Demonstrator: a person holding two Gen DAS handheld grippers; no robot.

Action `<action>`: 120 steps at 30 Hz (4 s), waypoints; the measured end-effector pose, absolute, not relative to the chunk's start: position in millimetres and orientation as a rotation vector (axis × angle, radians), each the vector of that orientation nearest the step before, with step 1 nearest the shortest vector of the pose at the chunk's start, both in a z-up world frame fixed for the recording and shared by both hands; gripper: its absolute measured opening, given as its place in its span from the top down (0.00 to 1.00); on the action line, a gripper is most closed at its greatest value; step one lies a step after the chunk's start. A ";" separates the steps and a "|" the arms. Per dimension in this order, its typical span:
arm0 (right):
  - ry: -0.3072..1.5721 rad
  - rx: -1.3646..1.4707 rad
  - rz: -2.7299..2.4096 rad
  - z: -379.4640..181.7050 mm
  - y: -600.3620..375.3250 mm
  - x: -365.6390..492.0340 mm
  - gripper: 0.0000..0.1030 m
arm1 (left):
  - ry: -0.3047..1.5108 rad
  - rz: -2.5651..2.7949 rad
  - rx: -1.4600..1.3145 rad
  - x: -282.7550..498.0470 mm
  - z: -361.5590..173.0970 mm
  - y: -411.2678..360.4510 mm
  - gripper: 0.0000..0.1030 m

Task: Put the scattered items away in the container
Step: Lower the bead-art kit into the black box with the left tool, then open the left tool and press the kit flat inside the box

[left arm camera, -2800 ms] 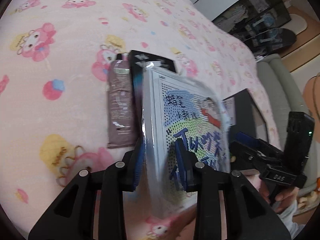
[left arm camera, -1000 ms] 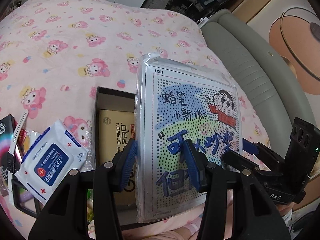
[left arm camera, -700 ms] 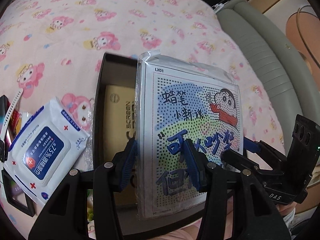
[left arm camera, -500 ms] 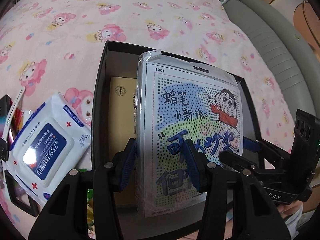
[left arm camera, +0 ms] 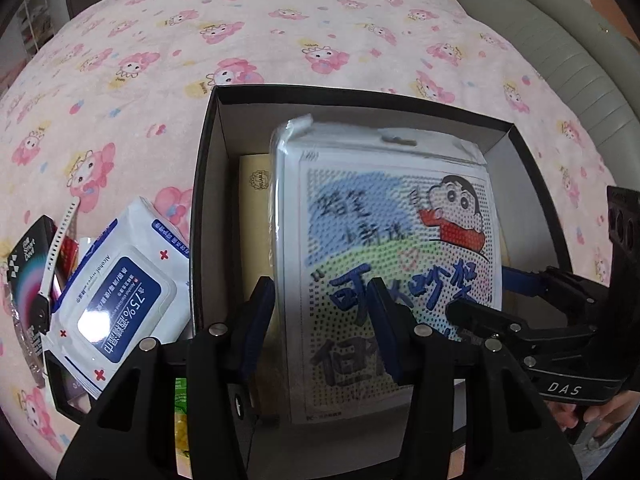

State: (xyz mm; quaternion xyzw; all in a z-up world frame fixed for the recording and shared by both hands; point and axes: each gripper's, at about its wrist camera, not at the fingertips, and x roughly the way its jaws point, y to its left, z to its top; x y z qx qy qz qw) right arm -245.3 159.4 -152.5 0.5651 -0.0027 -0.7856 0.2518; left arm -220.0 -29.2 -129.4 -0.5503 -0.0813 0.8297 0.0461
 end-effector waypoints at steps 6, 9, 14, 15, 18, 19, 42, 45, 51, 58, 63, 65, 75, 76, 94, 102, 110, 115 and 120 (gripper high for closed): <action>-0.003 1.480 -2.206 -139.3 168.9 -244.1 0.37 | -0.265 2.531 -1.674 -219.9 -129.7 -30.9 0.53; 0.041 1.454 -2.315 -129.2 177.9 -245.8 0.37 | -0.288 2.525 -1.645 -218.7 -127.1 -30.8 0.53; 0.324 1.497 -2.429 -133.8 171.5 -245.7 0.37 | -0.299 2.512 -1.618 -217.3 -123.9 -27.3 0.53; 0.356 1.509 -2.425 -136.2 170.3 -245.0 0.37 | -0.300 2.509 -1.623 -217.5 -124.5 -27.1 0.53; 0.468 1.537 -2.397 -144.3 163.8 -241.1 0.37 | -0.302 2.498 -1.635 -218.1 -126.5 -26.4 0.53; 0.498 1.542 -2.384 -146.5 160.9 -239.9 0.37 | -0.304 2.492 -1.635 -217.9 -126.6 -25.5 0.53; 0.052 1.472 -2.395 -108.6 210.8 -249.4 0.36 | 0.088 2.320 -1.613 -214.8 -127.7 62.2 0.41; -0.050 1.440 -2.446 -96.6 224.3 -253.1 0.36 | 0.184 2.287 -1.673 -218.7 -139.8 88.4 0.40; -0.048 1.432 -2.467 -90.8 227.9 -247.7 0.39 | 0.086 2.286 -1.756 -228.0 -152.6 101.9 0.36; -0.029 1.462 -2.470 -98.9 225.7 -251.0 0.42 | 0.042 2.350 -1.849 -233.8 -166.2 96.3 0.28; 0.030 1.457 -2.481 -103.4 218.8 -252.3 0.42 | 0.128 2.379 -1.899 -240.8 -171.1 89.2 0.25; 0.064 1.452 -2.478 -104.2 214.2 -249.8 0.41 | 0.123 2.385 -1.905 -243.4 -172.8 80.8 0.25; 0.063 1.461 -2.424 -110.2 207.5 -249.7 0.39 | -0.025 2.330 -1.800 -242.4 -158.9 57.9 0.37; 0.052 1.467 -2.419 -110.8 207.9 -250.3 0.39 | -0.032 2.325 -1.790 -241.1 -157.6 55.2 0.37; 0.262 1.471 -2.250 -128.7 160.7 -234.0 0.41 | -0.236 2.326 -1.653 -243.3 -120.4 21.0 0.41; 0.081 1.357 -2.257 -109.9 165.6 -234.6 0.41 | -0.329 2.380 -1.541 -230.2 -105.7 -2.6 0.41; 0.039 1.256 -2.231 -95.3 160.4 -229.0 0.40 | -0.457 2.398 -1.491 -220.9 -101.0 -21.9 0.45; 0.078 1.350 -2.275 -110.6 162.3 -236.4 0.40 | -0.382 2.429 -1.612 -224.5 -117.0 -17.5 0.49; 0.071 1.483 -2.197 -134.2 155.0 -243.0 0.40 | -0.342 2.393 -1.745 -230.1 -142.8 -11.3 0.55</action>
